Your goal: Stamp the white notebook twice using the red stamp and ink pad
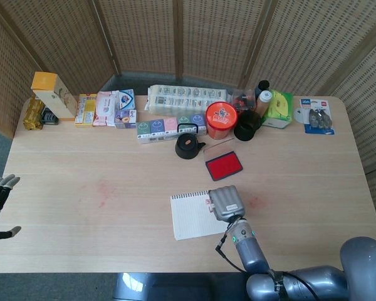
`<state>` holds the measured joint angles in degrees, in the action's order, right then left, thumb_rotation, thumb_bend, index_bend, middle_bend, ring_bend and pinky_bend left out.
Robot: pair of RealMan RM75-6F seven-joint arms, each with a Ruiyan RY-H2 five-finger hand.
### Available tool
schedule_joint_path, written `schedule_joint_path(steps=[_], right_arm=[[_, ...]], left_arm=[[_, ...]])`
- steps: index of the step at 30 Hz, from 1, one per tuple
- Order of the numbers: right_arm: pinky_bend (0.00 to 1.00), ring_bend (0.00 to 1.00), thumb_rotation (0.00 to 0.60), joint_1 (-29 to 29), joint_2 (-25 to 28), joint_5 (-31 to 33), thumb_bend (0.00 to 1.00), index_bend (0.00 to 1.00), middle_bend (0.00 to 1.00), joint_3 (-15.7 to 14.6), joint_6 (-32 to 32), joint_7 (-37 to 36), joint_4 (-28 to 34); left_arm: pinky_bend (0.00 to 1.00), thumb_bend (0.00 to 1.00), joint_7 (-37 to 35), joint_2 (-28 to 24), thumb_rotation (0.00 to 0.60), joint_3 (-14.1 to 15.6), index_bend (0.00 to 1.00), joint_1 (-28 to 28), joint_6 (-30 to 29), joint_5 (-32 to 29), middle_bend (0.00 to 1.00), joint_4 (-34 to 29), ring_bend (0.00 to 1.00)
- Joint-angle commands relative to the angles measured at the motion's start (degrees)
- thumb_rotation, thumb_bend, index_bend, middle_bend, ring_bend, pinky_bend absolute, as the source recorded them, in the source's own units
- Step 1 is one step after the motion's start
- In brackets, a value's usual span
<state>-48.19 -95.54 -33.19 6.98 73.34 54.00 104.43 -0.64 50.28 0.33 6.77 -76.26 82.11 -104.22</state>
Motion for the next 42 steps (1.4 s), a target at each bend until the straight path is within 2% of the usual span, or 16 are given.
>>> schedule_joint_path(steps=[1, 11, 22, 32, 42], right_arm=[[1.00, 1.00, 0.600, 0.41, -0.53, -0.01, 0.52, 0.61, 1.00, -0.54, -1.21, -1.13, -1.75], [1.00, 1.00, 0.600, 1.39, -1.26, -0.80, 0.52, 0.61, 1.00, -1.07, -3.88, -4.27, -5.65], [1.00, 1.00, 0.600, 3.06, -1.78, -3.41, 0.52, 0.61, 1.00, -2.88, -5.23, -6.96, -7.22], [1.00, 1.00, 0.600, 3.73, -2.46, -3.52, 0.52, 0.61, 1.00, -2.72, -7.19, -8.59, -10.06], [1.00, 1.00, 0.600, 4.07, -2.32, -3.41, 0.52, 0.61, 1.00, -2.71, -7.51, -8.36, -9.89]], left_arm=[[0.00, 0.00, 0.24, 0.11, 0.600, -0.03, 0.00, 0.06, 0.14, -0.20, 0.00, 0.00, 0.00], [0.00, 0.00, 0.81, 0.43, 0.600, -0.19, 0.00, 0.26, 0.53, -0.87, 0.00, 0.10, 0.00], [0.00, 0.00, 1.31, 0.70, 0.600, -0.23, 0.00, 0.43, 0.86, -1.29, 0.00, 0.10, 0.00], [0.00, 0.00, 1.31, 0.72, 0.600, -0.23, 0.00, 0.39, 0.78, -1.31, 0.00, 0.12, 0.00], [0.00, 0.00, 1.47, 0.74, 0.600, -0.18, 0.00, 0.40, 0.80, -1.31, 0.00, 0.04, 0.00]])
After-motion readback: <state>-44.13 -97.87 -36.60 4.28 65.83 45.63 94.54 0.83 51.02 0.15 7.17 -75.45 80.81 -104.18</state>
